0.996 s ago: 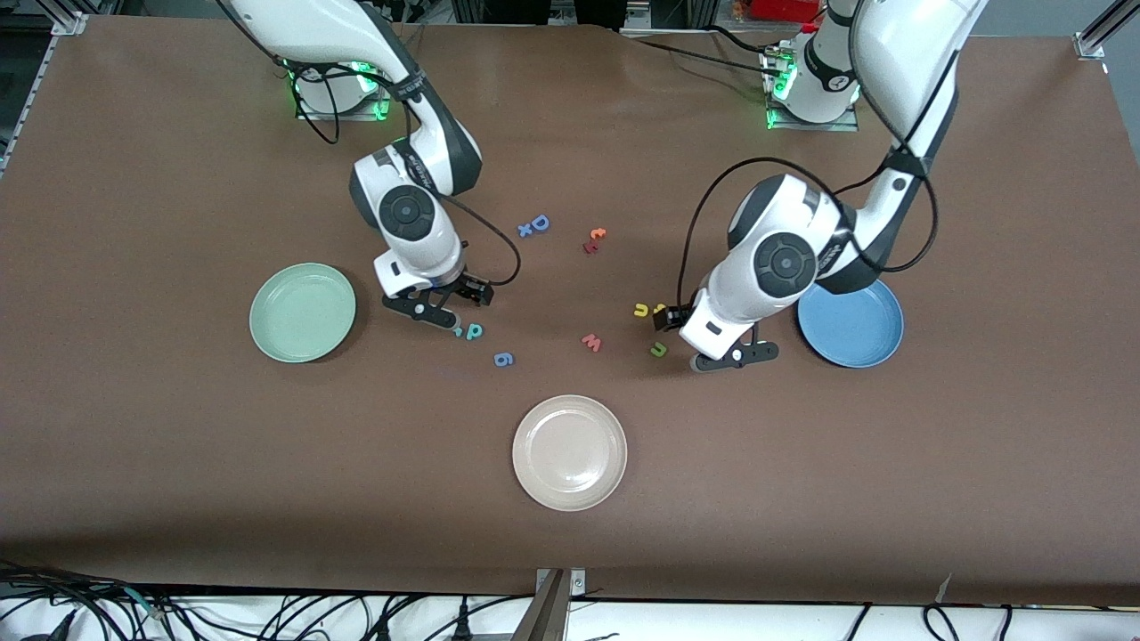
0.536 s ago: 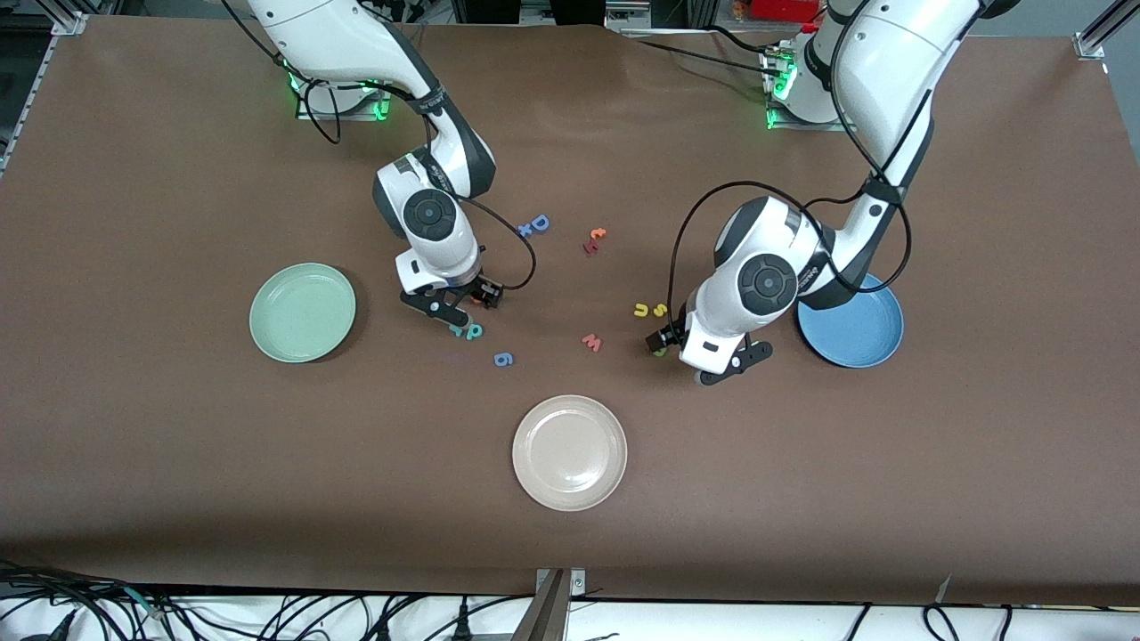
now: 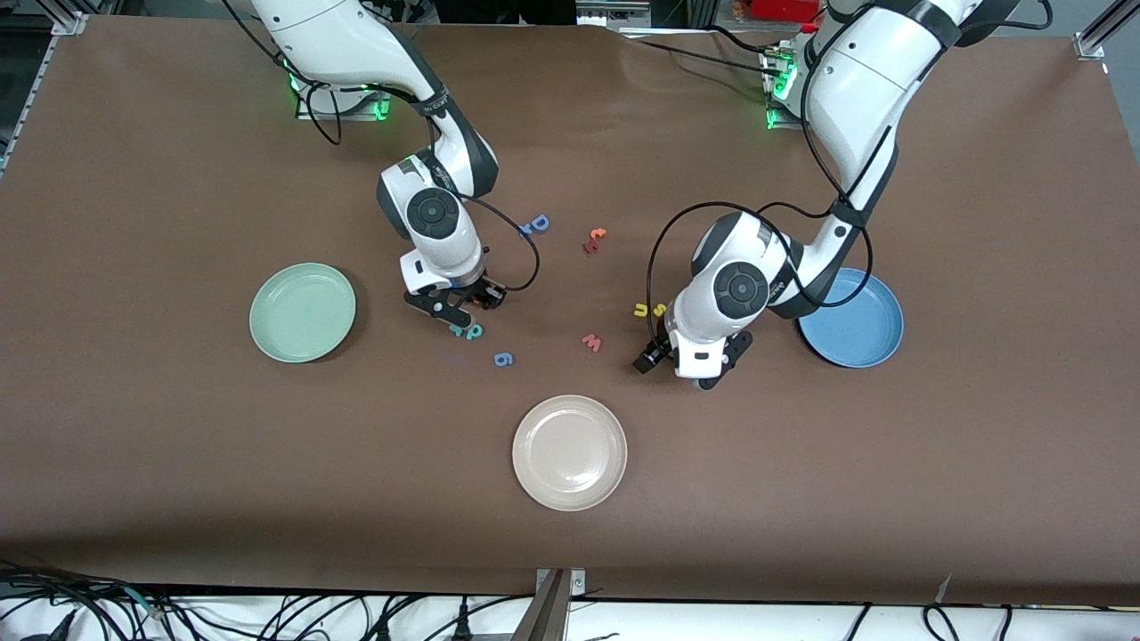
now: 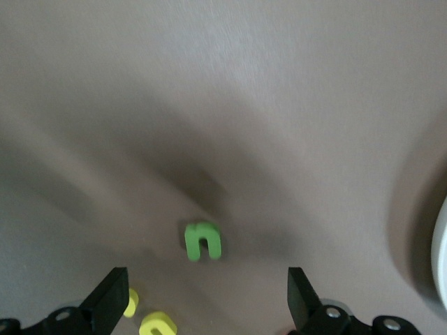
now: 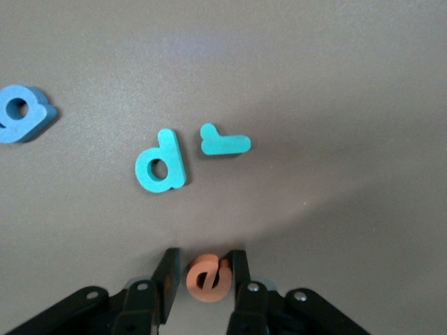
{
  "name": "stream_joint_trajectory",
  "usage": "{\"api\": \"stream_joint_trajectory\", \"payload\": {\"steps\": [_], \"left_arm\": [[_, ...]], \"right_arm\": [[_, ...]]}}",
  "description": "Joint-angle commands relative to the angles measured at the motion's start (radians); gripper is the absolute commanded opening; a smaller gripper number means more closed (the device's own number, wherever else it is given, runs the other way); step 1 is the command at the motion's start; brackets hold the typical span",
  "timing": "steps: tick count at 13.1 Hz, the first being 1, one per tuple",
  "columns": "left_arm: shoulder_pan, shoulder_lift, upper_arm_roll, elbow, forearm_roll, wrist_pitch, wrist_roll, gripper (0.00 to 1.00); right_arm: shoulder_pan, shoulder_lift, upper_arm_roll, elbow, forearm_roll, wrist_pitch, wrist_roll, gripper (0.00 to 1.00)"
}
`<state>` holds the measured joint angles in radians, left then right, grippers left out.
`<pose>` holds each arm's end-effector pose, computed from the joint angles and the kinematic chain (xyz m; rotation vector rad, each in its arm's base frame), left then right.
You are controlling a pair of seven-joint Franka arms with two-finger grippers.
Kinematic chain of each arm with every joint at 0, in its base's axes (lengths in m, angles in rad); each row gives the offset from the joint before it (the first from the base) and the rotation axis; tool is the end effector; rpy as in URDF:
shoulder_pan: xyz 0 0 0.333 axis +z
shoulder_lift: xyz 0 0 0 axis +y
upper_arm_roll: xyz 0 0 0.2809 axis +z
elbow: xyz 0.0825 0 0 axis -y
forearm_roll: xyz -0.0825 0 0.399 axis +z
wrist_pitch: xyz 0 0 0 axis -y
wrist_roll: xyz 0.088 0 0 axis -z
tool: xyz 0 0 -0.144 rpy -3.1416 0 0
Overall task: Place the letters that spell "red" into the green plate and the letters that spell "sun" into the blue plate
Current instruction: 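Grasp the orange e with the right gripper while the left gripper grasps the green n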
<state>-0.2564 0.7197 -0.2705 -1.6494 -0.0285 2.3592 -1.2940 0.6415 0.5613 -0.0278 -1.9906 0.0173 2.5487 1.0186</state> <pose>0.5879 -0.3341 0.1325 2.7335 1.2420 -0.2222 0.4889 0.3434 0.0970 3.0687 -0.6461 0.0028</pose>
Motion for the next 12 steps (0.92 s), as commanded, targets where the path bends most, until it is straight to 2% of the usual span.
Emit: {"api": "stream_joint_trajectory", "payload": {"steps": [1, 3, 4, 5, 8, 12], "left_arm": [[-0.006, -0.003, 0.043, 0.022, 0.005, -0.003, -0.019, 1.0], [-0.014, -0.002, 0.045, 0.02, 0.005, -0.003, -0.042, 1.0], [-0.024, 0.001, 0.047, 0.02, 0.007, -0.001, -0.079, 1.0], [-0.035, 0.012, 0.047, 0.023, 0.006, -0.001, -0.091, 1.0], [-0.046, 0.03, 0.047, 0.03, 0.009, 0.002, -0.204, 1.0], [-0.058, 0.055, 0.051, 0.03, 0.022, 0.003, -0.217, 0.98]], "right_arm": [[0.023, 0.014, -0.009, -0.008, -0.002, 0.01, 0.024, 0.39], [0.023, 0.012, -0.011, -0.008, -0.003, 0.01, 0.021, 0.26], [0.023, 0.014, -0.012, -0.008, -0.003, 0.008, 0.02, 0.15], [0.023, 0.012, -0.012, -0.007, -0.003, 0.007, 0.015, 0.09], [0.02, -0.036, -0.058, 0.013, -0.01, -0.072, -0.064, 0.08], [0.014, -0.127, -0.193, 0.015, -0.007, -0.25, -0.361, 0.08]]}}
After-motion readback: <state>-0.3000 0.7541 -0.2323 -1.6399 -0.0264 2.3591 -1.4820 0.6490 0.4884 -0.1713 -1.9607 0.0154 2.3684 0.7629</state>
